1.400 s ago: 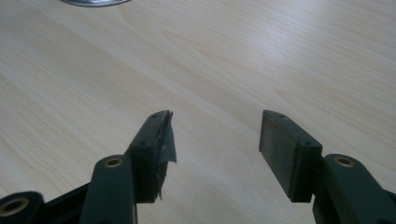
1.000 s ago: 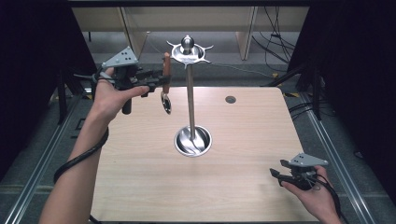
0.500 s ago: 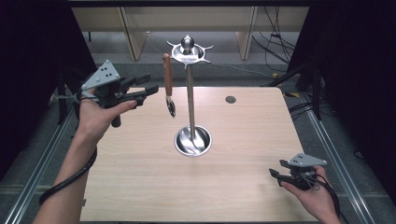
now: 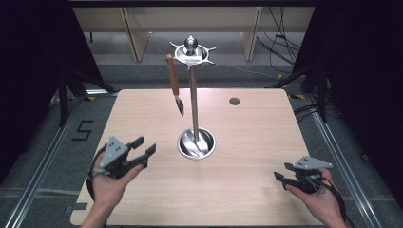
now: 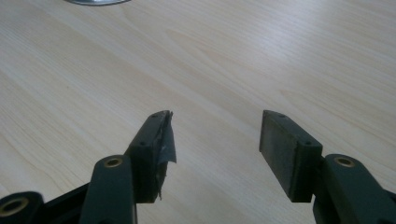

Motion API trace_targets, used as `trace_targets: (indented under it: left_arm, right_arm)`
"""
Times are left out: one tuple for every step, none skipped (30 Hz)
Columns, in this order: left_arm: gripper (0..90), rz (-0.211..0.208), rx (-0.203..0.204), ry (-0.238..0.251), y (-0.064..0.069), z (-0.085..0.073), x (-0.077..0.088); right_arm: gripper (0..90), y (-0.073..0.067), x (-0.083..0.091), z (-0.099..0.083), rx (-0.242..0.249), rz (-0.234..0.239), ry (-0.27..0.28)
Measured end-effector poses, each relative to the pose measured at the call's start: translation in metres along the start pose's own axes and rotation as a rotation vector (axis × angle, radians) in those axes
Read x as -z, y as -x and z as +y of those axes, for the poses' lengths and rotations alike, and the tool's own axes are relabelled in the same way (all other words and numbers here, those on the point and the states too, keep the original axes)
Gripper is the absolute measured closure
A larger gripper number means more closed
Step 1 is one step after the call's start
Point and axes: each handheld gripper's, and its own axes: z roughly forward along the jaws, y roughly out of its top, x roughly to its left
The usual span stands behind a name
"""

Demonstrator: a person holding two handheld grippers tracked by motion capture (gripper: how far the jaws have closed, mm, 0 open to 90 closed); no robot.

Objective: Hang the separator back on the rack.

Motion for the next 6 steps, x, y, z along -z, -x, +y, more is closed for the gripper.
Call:
trace_targets:
  left_arm:
    - [48.8,0.006,-0.001,-0.022,0.002,-0.007,-0.001]
    - [48.9,0.007,0.010,-0.047,0.004,-0.015,-0.002]
    - [48.8,0.005,0.014,-0.057,0.005,-0.018,-0.002]
    - [48.6,-0.006,0.004,-0.060,0.006,-0.021,-0.004]
    - [48.4,-0.010,-0.008,-0.068,0.007,-0.022,-0.006]
    - [48.2,-0.013,-0.012,-0.063,0.006,-0.021,-0.007]
  right_arm:
    - [44.3,-0.002,0.000,0.000,-0.013,0.001,-0.004]
    - [44.3,-0.001,0.000,0.001,-0.003,0.008,-0.006]
    - [44.2,-0.004,-0.001,0.001,-0.019,-0.001,-0.003]
    - [44.2,-0.002,-0.001,0.002,0.001,0.004,0.002]
    - [44.2,-0.002,-0.001,0.002,0.005,-0.002,0.003]
    - [44.2,-0.004,-0.002,0.002,-0.020,0.012,-0.011]
